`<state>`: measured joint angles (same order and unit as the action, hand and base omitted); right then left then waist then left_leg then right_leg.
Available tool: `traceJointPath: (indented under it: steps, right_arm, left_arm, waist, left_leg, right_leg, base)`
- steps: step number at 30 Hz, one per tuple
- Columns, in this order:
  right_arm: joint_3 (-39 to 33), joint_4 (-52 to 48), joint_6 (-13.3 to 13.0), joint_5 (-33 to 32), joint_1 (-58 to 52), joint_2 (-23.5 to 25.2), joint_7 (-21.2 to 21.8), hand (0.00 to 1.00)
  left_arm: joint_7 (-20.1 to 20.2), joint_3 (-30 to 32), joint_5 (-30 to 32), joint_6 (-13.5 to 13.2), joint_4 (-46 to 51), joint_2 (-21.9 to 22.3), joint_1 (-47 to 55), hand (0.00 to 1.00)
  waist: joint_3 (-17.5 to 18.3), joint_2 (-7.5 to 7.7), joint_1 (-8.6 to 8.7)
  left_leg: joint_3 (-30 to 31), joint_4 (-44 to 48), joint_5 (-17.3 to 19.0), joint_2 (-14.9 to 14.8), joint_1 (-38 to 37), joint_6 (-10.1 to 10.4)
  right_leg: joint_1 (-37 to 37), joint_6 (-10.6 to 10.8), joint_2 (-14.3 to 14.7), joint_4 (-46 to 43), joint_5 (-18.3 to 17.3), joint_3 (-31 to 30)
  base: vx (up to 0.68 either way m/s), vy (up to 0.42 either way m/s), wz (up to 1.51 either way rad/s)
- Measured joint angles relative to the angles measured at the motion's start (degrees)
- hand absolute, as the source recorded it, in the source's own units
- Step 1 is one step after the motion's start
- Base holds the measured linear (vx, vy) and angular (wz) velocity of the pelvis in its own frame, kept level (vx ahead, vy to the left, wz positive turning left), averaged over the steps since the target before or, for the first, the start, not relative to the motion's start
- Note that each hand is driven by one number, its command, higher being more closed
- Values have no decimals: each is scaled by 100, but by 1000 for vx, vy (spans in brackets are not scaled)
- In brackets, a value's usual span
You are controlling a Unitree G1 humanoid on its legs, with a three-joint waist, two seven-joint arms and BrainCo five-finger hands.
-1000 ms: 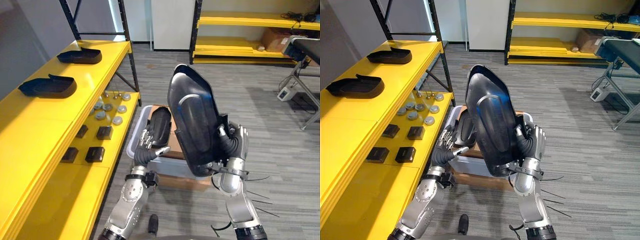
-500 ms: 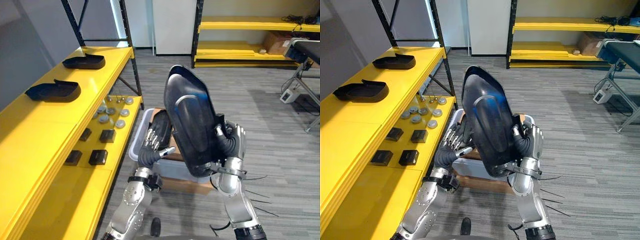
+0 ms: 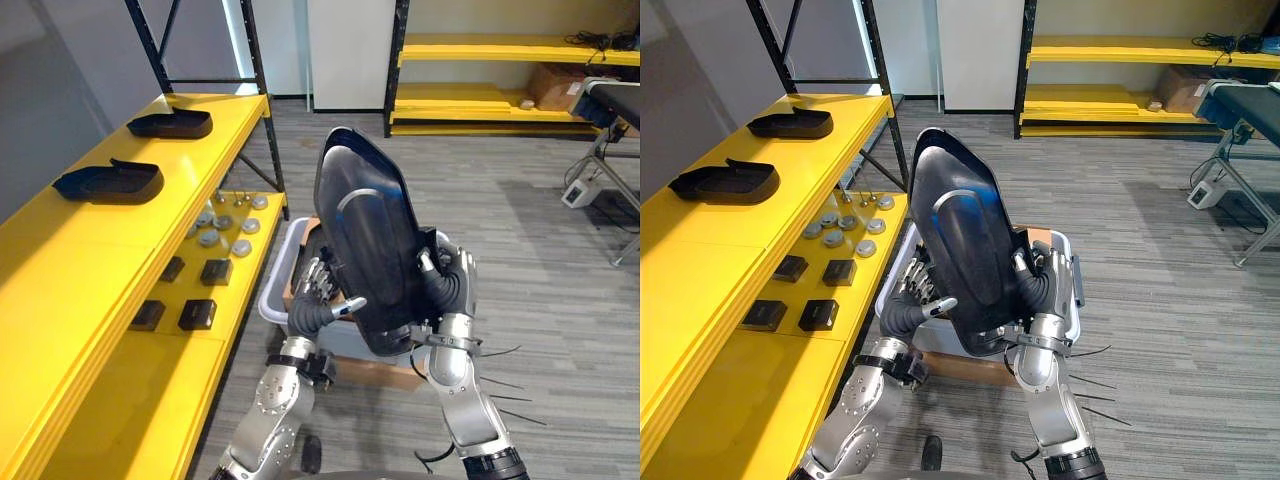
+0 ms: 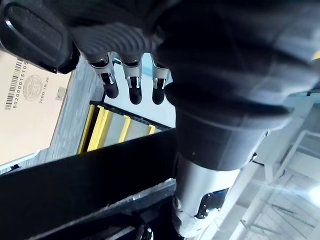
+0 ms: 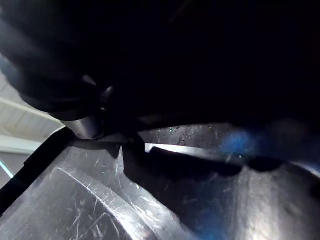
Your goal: Walk over and take plastic housings, then place them on the shelf
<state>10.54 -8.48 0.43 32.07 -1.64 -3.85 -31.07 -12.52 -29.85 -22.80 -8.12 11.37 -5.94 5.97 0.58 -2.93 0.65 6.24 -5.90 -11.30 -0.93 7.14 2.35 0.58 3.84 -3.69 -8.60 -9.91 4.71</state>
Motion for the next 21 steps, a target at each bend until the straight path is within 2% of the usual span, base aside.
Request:
traceJointPath:
  steps: [5, 6, 13, 16, 17, 21]
  right_arm:
    - [123, 152, -1, 0, 0, -1, 29, 100]
    - [129, 152, -3, 0, 0, 1, 60, 100]
    - [314, 300, -50, -46, -2, 23, 115, 100]
    - [364, 299, -206, -46, -2, 18, 107, 100]
    - [366, 299, -261, -48, -2, 12, 102, 0]
    - [428, 299, -279, -106, -3, 9, 107, 0]
  left_arm:
    - [0, -74, 92, 0, 0, 0, -1, 0]
    - [-2, -109, 97, 0, 0, -1, -9, 100]
    - [-91, -170, 81, 3, -1, -1, -82, 100]
    - [-271, -105, 63, 3, -6, -7, -94, 100]
    - [-324, -101, 14, 3, -10, -14, -95, 100]
    - [-390, -107, -46, 4, -20, -130, -111, 100]
  waist:
    - [1, 2, 1]
    - [2, 3, -1]
    - [10, 13, 6]
    - [21, 23, 11]
    - [32, 38, 5]
    - [56, 72, 12]
  left_leg:
    - [1, 0, 0, 0, 0, 0]
    - [1, 0, -1, 0, 0, 0]
    - [2, 0, -1, 0, 0, 0]
    - [1, 0, -1, 0, 0, 0]
    - [2, 0, -1, 0, 0, 0]
    - [0, 0, -1, 0, 0, 0]
  right_leg:
    - [0, 0, 0, -1, 0, 0]
    - [0, 0, 0, -1, 0, 1]
    - [0, 0, 0, 1, 0, 2]
    - [0, -1, -1, 2, 0, 1]
    - [0, -1, -1, 4, 0, 1]
    - [0, -1, 0, 6, 1, -1]
  base:
    - [0, 0, 0]
    - [0, 0, 0]
    - [0, 0, 0]
    - [0, 0, 0]
    - [0, 0, 0]
    - [0, 0, 0]
